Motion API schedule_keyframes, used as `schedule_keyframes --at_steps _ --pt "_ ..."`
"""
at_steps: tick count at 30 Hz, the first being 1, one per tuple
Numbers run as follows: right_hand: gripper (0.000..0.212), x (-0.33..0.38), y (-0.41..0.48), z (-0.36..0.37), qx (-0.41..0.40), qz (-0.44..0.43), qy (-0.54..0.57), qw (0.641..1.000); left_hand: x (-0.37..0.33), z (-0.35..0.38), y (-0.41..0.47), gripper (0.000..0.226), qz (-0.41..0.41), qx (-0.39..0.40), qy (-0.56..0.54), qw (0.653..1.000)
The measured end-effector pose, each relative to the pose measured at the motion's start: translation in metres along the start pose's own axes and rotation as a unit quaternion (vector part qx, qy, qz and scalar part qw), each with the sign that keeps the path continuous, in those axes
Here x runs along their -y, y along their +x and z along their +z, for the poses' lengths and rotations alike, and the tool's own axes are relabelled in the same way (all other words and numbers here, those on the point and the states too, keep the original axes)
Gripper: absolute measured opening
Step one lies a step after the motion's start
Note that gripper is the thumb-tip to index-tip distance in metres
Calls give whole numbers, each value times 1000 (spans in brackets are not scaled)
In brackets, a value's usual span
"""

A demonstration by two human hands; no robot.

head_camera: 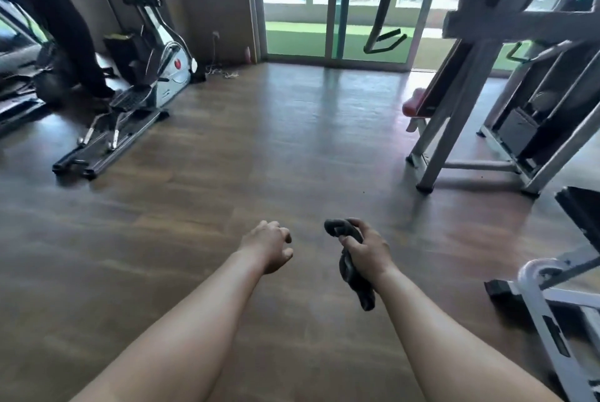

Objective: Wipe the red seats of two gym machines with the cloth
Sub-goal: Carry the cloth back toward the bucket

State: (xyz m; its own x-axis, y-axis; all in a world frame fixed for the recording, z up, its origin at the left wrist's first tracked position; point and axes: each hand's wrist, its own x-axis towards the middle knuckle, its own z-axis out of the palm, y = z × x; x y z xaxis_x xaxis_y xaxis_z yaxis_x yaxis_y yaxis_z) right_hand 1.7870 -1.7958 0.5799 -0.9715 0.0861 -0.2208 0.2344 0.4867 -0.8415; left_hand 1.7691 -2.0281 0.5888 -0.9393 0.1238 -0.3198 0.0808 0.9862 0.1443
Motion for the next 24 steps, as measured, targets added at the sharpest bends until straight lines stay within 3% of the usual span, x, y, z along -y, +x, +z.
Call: schedule_keyframes --at_steps 7,14,24 --pt "27 51 222 9 17 -31 20 999 28 -65 201 42 -19 11 -10 1000" --pt "29 129 420 25 57 -41 -16 997 80 -157 368 41 -44 -13 -39 998" --pt "32 219 681 91 15 -24 20 999 187 -255 646 42 2 24 4 1000"
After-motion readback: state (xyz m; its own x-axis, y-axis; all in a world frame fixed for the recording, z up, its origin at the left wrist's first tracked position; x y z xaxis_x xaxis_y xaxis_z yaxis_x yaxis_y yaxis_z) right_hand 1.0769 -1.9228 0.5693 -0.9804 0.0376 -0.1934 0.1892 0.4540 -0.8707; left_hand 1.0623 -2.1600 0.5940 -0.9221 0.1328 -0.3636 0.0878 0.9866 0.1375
